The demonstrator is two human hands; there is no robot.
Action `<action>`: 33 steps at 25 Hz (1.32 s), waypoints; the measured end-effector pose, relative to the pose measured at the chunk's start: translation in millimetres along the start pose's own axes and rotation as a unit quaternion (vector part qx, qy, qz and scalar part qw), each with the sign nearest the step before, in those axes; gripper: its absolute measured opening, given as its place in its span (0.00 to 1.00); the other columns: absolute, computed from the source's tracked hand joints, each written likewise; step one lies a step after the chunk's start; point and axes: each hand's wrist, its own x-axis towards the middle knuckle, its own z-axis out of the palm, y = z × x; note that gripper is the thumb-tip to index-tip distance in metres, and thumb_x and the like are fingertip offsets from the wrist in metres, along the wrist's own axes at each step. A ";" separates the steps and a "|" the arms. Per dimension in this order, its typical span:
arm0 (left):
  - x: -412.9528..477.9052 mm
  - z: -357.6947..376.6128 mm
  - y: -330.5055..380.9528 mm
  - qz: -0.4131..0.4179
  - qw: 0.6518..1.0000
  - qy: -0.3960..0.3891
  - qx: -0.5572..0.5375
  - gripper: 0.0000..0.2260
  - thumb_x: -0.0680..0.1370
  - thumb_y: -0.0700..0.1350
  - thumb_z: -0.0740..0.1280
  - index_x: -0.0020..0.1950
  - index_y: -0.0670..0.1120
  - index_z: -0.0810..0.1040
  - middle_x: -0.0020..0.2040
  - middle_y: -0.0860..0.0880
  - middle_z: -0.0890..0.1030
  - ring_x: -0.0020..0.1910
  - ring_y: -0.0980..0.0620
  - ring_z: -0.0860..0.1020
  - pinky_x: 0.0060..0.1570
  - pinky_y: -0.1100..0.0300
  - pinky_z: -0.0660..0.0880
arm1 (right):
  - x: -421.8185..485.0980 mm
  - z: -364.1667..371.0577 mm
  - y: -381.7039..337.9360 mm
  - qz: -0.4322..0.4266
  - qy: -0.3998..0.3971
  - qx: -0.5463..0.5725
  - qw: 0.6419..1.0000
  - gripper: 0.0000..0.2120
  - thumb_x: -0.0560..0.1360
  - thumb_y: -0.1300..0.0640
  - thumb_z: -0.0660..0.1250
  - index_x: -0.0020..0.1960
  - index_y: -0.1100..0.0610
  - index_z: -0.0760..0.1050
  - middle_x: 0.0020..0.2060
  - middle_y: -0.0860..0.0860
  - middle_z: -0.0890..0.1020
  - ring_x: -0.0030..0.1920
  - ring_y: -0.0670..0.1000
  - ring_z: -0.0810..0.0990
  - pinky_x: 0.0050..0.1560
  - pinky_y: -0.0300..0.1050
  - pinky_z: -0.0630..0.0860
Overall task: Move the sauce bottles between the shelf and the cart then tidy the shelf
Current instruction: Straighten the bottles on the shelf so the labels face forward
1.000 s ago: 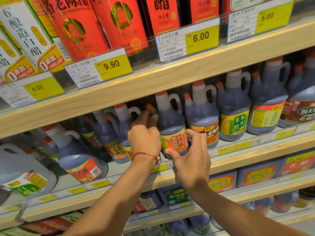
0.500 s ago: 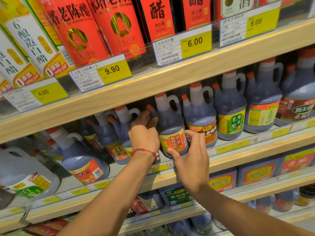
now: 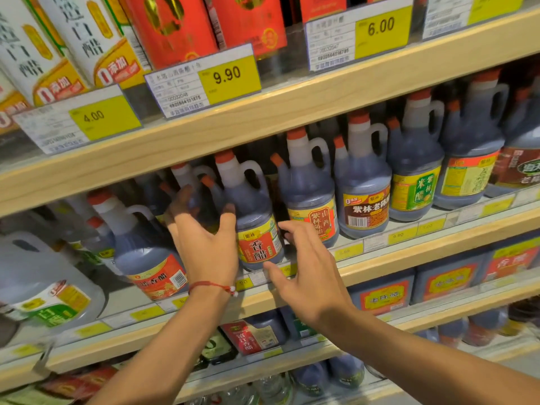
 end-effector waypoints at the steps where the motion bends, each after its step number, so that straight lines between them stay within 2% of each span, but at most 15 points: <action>1: 7.8 0.4 -4.8 0.005 0.999 -0.043 -0.012 0.18 0.76 0.45 0.72 0.65 0.45 0.75 0.59 0.48 0.79 0.54 0.56 0.77 0.56 0.62 0.75 | 1.6 5.2 -2.3 0.016 0.000 -0.004 1.000 0.33 0.77 0.49 0.75 0.76 0.47 0.62 0.67 0.40 0.69 0.66 0.40 0.72 0.66 0.44 0.75; 3: 17.5 -3.1 -13.5 0.020 0.995 -0.098 -0.007 0.16 0.77 0.48 0.71 0.63 0.46 0.78 0.54 0.51 0.82 0.52 0.58 0.79 0.51 0.68 0.75 | 6.7 19.4 -6.5 0.032 0.013 -0.027 0.999 0.38 0.75 0.46 0.76 0.78 0.49 0.59 0.69 0.43 0.69 0.68 0.45 0.72 0.66 0.47 0.75; 4: 19.7 -4.9 -17.5 0.030 0.994 -0.108 0.002 0.15 0.77 0.50 0.71 0.62 0.46 0.79 0.51 0.53 0.83 0.50 0.59 0.80 0.48 0.67 0.75 | 8.4 27.2 -7.4 0.036 0.032 -0.041 0.998 0.40 0.74 0.45 0.76 0.78 0.50 0.59 0.68 0.45 0.70 0.68 0.47 0.73 0.65 0.50 0.76; 5: 20.6 -5.8 -19.5 0.034 0.993 -0.113 0.006 0.15 0.77 0.51 0.71 0.61 0.47 0.80 0.48 0.54 0.83 0.48 0.60 0.80 0.45 0.67 0.74 | 9.5 34.5 -8.3 0.040 0.058 -0.049 0.996 0.40 0.73 0.44 0.77 0.77 0.51 0.60 0.66 0.45 0.70 0.66 0.48 0.74 0.63 0.51 0.77; 7: 21.6 -7.5 -22.9 0.025 0.991 -0.132 -0.028 0.11 0.76 0.51 0.71 0.56 0.50 0.81 0.44 0.61 0.82 0.44 0.68 0.79 0.42 0.73 0.72 | 10.5 47.8 -10.1 0.049 0.113 -0.046 0.991 0.38 0.70 0.46 0.80 0.73 0.51 0.64 0.62 0.45 0.71 0.63 0.48 0.74 0.60 0.52 0.78; 9: 24.3 -7.4 -24.2 0.004 0.984 -0.159 -0.085 0.11 0.76 0.48 0.73 0.56 0.56 0.78 0.47 0.64 0.81 0.46 0.73 0.78 0.45 0.77 0.71 | 9.6 53.4 -11.1 0.053 0.151 -0.034 0.987 0.37 0.69 0.47 0.81 0.71 0.51 0.66 0.59 0.46 0.71 0.61 0.47 0.75 0.58 0.52 0.80; 12: 30.0 0.4 -29.8 -0.031 0.971 -0.181 -0.154 0.15 0.74 0.46 0.74 0.59 0.56 0.77 0.53 0.60 0.82 0.55 0.65 0.79 0.58 0.64 0.75 | 7.7 56.0 -6.8 0.050 0.175 -0.042 0.982 0.36 0.69 0.48 0.82 0.71 0.52 0.69 0.59 0.46 0.73 0.60 0.46 0.75 0.58 0.51 0.79; 15: 26.8 6.2 -25.7 -0.046 0.963 -0.182 -0.194 0.17 0.74 0.41 0.75 0.60 0.54 0.77 0.52 0.60 0.81 0.54 0.66 0.79 0.59 0.63 0.76 | 6.7 53.0 -4.9 0.051 0.190 -0.042 0.979 0.36 0.69 0.48 0.82 0.71 0.52 0.70 0.59 0.47 0.74 0.60 0.46 0.75 0.59 0.50 0.79; 19: 25.5 11.5 -25.4 -0.070 0.957 -0.184 -0.214 0.21 0.73 0.41 0.75 0.66 0.46 0.77 0.56 0.57 0.81 0.55 0.67 0.78 0.60 0.65 0.76 | 6.1 48.0 -2.9 0.042 0.192 -0.038 0.980 0.34 0.69 0.49 0.82 0.69 0.52 0.71 0.58 0.47 0.74 0.60 0.46 0.75 0.60 0.48 0.78; 23: 21.7 12.8 -23.7 -0.045 0.973 -0.145 -0.176 0.23 0.72 0.45 0.76 0.66 0.44 0.78 0.58 0.54 0.81 0.59 0.60 0.79 0.63 0.57 0.76 | 6.7 47.3 -1.2 0.034 0.186 -0.037 0.981 0.33 0.69 0.50 0.82 0.68 0.53 0.71 0.57 0.47 0.74 0.59 0.45 0.75 0.59 0.42 0.77; 26: 18.4 10.4 -18.7 -0.012 0.982 -0.136 -0.127 0.23 0.73 0.50 0.75 0.65 0.45 0.79 0.58 0.52 0.83 0.59 0.58 0.80 0.61 0.55 0.77 | 4.6 46.5 -2.4 0.030 0.188 -0.011 0.982 0.31 0.70 0.51 0.81 0.68 0.53 0.71 0.57 0.47 0.74 0.59 0.44 0.76 0.58 0.37 0.77; 28: 15.0 3.8 -15.9 0.006 0.986 -0.131 -0.100 0.21 0.74 0.51 0.74 0.66 0.45 0.79 0.57 0.52 0.83 0.57 0.60 0.80 0.58 0.63 0.77 | 1.6 46.5 -5.2 0.020 0.193 0.008 0.981 0.29 0.71 0.53 0.81 0.67 0.55 0.71 0.57 0.48 0.74 0.59 0.45 0.76 0.57 0.35 0.76; 30: 10.0 -7.0 -16.3 0.005 0.991 -0.081 -0.102 0.15 0.76 0.44 0.72 0.63 0.44 0.80 0.55 0.54 0.83 0.52 0.67 0.79 0.51 0.76 0.73 | -2.9 47.7 -10.8 -0.005 0.201 0.014 0.980 0.27 0.72 0.57 0.79 0.66 0.56 0.71 0.57 0.49 0.73 0.58 0.46 0.76 0.56 0.32 0.74; 32: 10.0 -21.8 -22.2 -0.010 0.995 -0.023 -0.099 0.11 0.78 0.38 0.67 0.59 0.45 0.78 0.54 0.55 0.81 0.53 0.67 0.78 0.49 0.78 0.71 | -7.3 51.0 -20.7 -0.033 0.196 0.011 0.980 0.22 0.74 0.60 0.77 0.64 0.57 0.73 0.55 0.49 0.74 0.56 0.45 0.76 0.55 0.32 0.72; 33: 12.5 -28.3 -25.7 -0.017 0.995 -0.016 -0.100 0.12 0.79 0.37 0.66 0.62 0.46 0.75 0.56 0.54 0.79 0.57 0.63 0.78 0.53 0.75 0.72 | -8.8 53.4 -25.4 -0.045 0.179 0.009 0.983 0.20 0.74 0.61 0.76 0.63 0.57 0.74 0.53 0.48 0.75 0.55 0.45 0.76 0.54 0.33 0.73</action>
